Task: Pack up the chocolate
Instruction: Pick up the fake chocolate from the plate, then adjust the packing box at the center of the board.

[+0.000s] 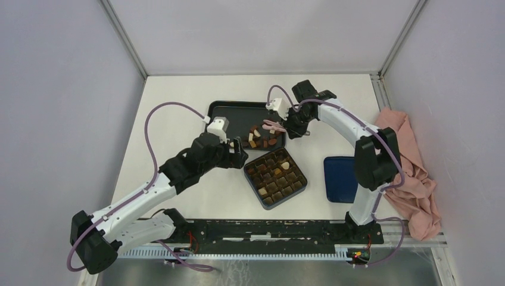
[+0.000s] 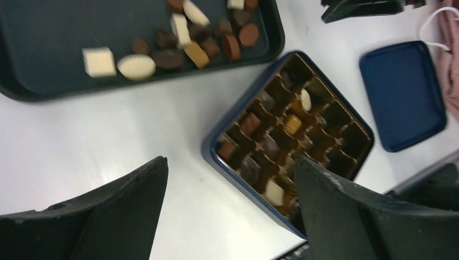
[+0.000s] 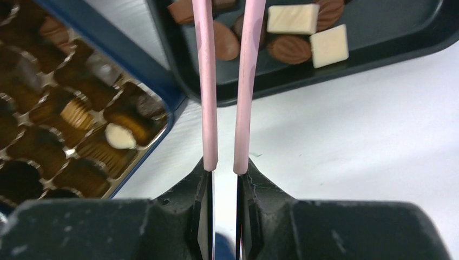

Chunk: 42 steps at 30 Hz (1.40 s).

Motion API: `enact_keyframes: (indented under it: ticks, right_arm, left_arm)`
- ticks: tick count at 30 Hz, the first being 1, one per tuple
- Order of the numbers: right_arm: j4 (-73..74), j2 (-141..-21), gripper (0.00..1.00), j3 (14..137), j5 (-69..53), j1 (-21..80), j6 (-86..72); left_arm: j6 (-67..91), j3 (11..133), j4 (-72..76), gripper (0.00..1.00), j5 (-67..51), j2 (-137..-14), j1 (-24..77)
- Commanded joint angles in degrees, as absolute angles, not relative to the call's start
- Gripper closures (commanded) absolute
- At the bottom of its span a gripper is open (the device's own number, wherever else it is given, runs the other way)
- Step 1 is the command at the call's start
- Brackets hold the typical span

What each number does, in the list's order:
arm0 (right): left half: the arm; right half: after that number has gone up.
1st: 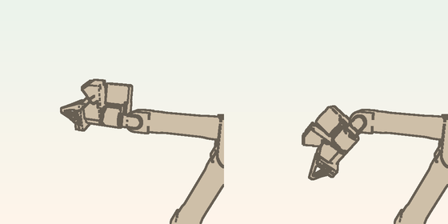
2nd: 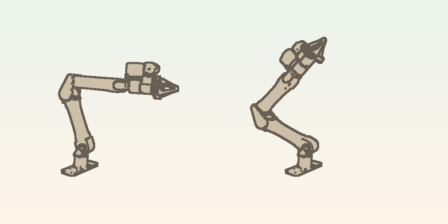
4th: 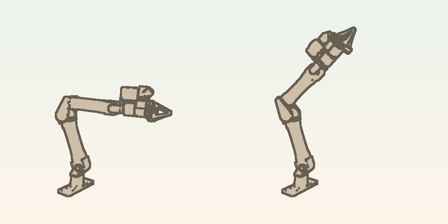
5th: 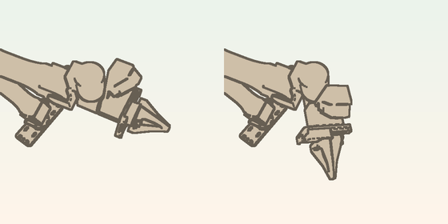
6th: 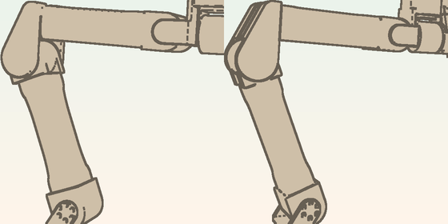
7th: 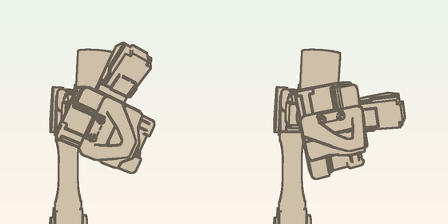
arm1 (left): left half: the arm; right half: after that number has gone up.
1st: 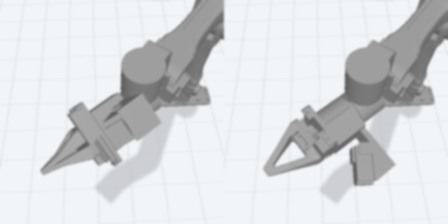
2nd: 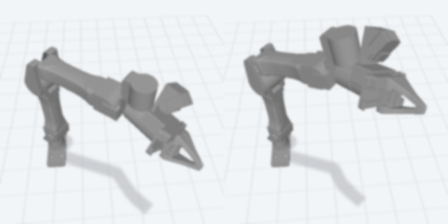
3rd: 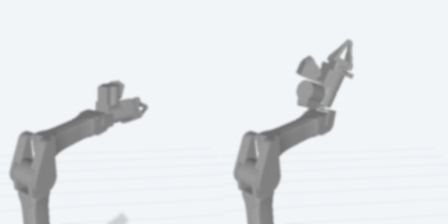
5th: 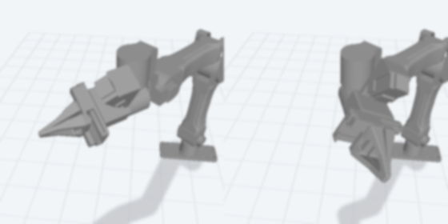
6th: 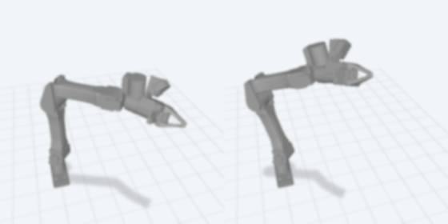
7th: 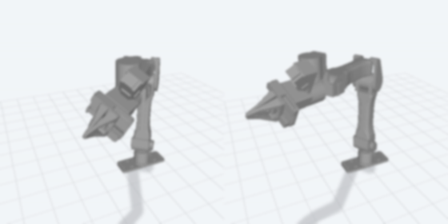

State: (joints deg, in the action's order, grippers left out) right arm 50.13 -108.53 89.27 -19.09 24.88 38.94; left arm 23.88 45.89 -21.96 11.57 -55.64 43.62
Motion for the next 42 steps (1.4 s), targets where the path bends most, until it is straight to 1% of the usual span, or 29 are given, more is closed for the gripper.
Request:
enact_keyframes:
  ticks: [1, 3, 4, 6, 8, 10, 14, 20, 26, 28, 31, 32, 36, 38, 42]
  right_arm:
    - [44.13, -99.01, 1.0, 82.11, -27.37, 23.49, 39.03]
    - [42.54, -96.25, 1.0, 78.56, -29.06, 22.86, 38.94]
    - [41.86, -95.03, 1.0, 77.14, -29.61, 22.68, 38.86]
    - [41.32, -93.66, 1.0, 75.19, -30.51, 22.29, 39.08]
    - [41.37, -92.76, 1.0, 74.32, -31.47, 21.74, 39.45]
    - [41.43, -92.22, 1.0, 73.97, -32.4, 21.16, 39.74]
    - [41.63, -91.22, 1.0, 73.35, -33.63, 20.84, 40.16]
    - [42.01, -90.16, 1.0, 73.29, -34.43, 20.76, 40.56]
    - [42.27, -89.78, 1.0, 73.33, -34.76, 20.49, 40.61]
    - [42.26, -89.67, 1.0, 73.3, -34.89, 20.23, 40.61]
    - [42.28, -89.46, 1.0, 73.38, -35.17, 19.88, 40.61]
    - [42.34, -89.38, 1.0, 73.38, -35.24, 19.71, 40.61]
    - [42.39, -89.12, 1.0, 73.39, -35.6, 19.3, 40.54]
    - [42.36, -88.95, 1.0, 73.32, -35.76, 19.08, 40.52]
    - [42.58, -88.78, 1.0, 73.48, -36.02, 18.54, 40.52]
  left_arm:
    - [52.25, 39.19, -19.66, 0.18, 2.71, -54.22, 43.53]
    - [61.76, 36.6, -19.64, 0.4, 1.65, -53.99, 44.25]
    - [65.26, 35.81, -19.98, 0.45, 1.81, -53.97, 45.3]
    - [70.2, 36.1, -22.51, 0.46, 4.89, -54.09, 48.54]
    - [73.77, 38.0, -25.97, 0.44, 10.8, -55.07, 53.57]
    - [75.88, 40.19, -29.33, 0.43, 14.61, -57.62, 55.98]
    - [78.63, 42.97, -32.01, 0.42, 16.06, -64.81, 57.45]
    - [81.05, 48.82, -38.18, 0.43, 19.75, -75.58, 58.68]
    - [78.42, 52.43, -34.97, 0.46, 21.42, -82.86, 58.8]
    - [77.6, 53.65, -35.21, 0.52, 21.47, -85.23, 58.81]
    - [77.08, 54.13, -35.24, 0.67, 21.22, -87.47, 58.79]
    - [76.94, 54.14, -35.24, 0.7, 21.19, -87.86, 58.81]
    - [76.11, 54.8, -35.74, 0.9, 22.24, -87.75, 58.84]
    - [75.59, 55.79, -37.03, 0.97, 23.81, -87.29, 58.82]
    - [74.65, 57.46, -38.87, 0.98, 28.51, -85.45, 59.51]
